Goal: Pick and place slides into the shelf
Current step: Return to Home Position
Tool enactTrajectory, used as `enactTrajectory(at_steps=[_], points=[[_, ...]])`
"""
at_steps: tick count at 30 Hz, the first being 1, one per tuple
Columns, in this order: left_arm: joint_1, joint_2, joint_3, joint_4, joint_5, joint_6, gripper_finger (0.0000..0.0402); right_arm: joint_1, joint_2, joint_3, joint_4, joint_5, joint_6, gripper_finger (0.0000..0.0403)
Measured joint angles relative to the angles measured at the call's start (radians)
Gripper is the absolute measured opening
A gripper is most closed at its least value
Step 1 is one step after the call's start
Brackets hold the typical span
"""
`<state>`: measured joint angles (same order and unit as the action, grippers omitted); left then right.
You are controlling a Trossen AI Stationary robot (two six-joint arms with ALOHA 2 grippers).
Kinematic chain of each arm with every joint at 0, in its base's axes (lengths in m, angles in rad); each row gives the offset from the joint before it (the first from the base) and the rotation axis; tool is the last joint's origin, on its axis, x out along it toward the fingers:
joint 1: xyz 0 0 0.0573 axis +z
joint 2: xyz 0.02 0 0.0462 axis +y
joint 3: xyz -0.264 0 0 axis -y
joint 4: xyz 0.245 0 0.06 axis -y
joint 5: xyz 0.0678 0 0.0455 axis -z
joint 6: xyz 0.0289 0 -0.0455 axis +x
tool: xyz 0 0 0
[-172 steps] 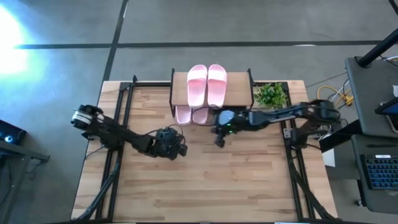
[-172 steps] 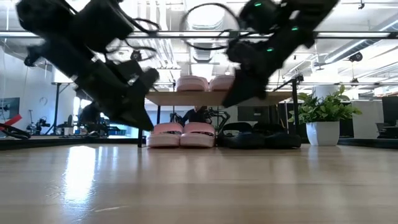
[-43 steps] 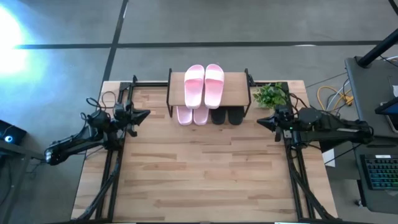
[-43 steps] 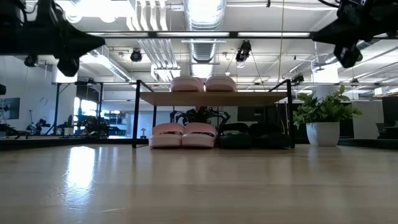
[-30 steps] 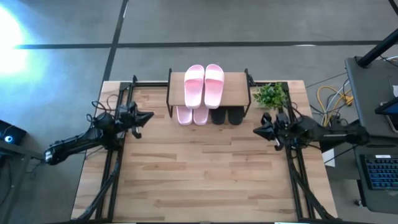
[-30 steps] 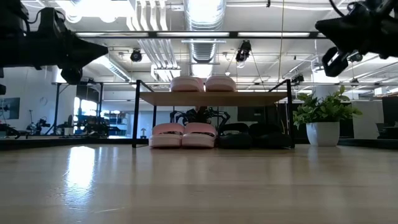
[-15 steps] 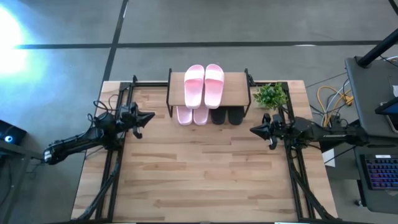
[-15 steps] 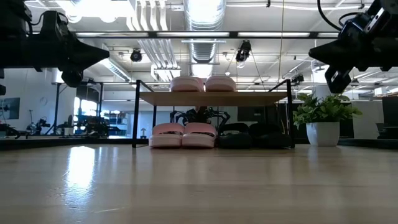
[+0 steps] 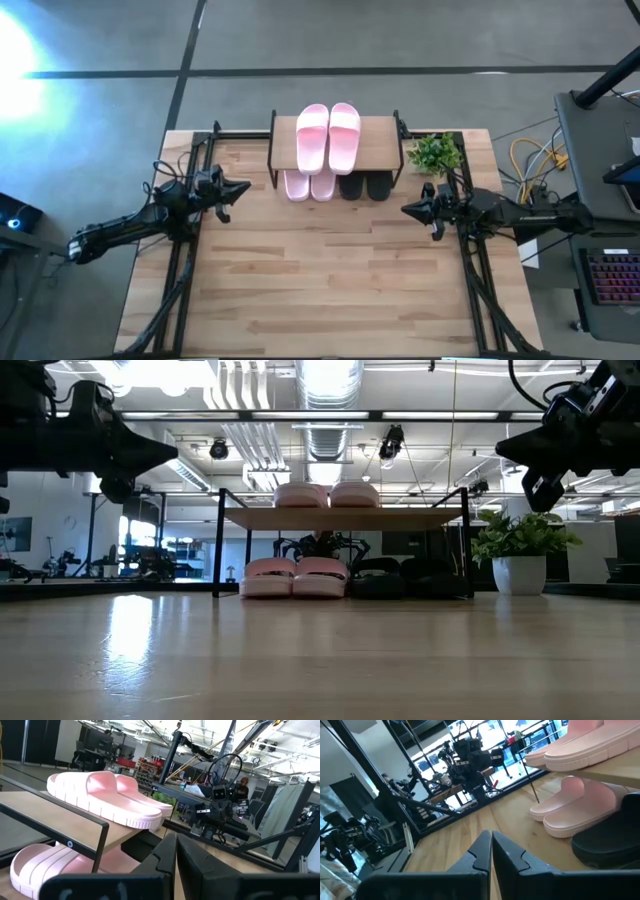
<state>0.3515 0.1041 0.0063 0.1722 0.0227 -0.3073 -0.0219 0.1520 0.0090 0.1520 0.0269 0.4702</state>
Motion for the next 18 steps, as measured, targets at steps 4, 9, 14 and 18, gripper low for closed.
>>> enactTrajectory(at_steps=[4,9,14,18], points=[[0.000,0.006,0.000,0.000,0.000,0.000,0.0000,0.000,0.000,0.000,0.000,0.000,0.000,0.0009],[0.000,0.015,0.000,-0.001,0.000,0.000,0.0000,0.000,0.000,0.000,0.000,0.000,0.000,0.0009],[0.000,0.024,-0.001,-0.002,0.000,0.000,0.0000,0.000,0.000,0.000,0.000,0.000,0.000,0.0009],[0.000,0.029,-0.001,-0.001,0.000,0.000,0.0000,0.000,0.000,0.000,0.000,-0.001,0.000,0.0009]])
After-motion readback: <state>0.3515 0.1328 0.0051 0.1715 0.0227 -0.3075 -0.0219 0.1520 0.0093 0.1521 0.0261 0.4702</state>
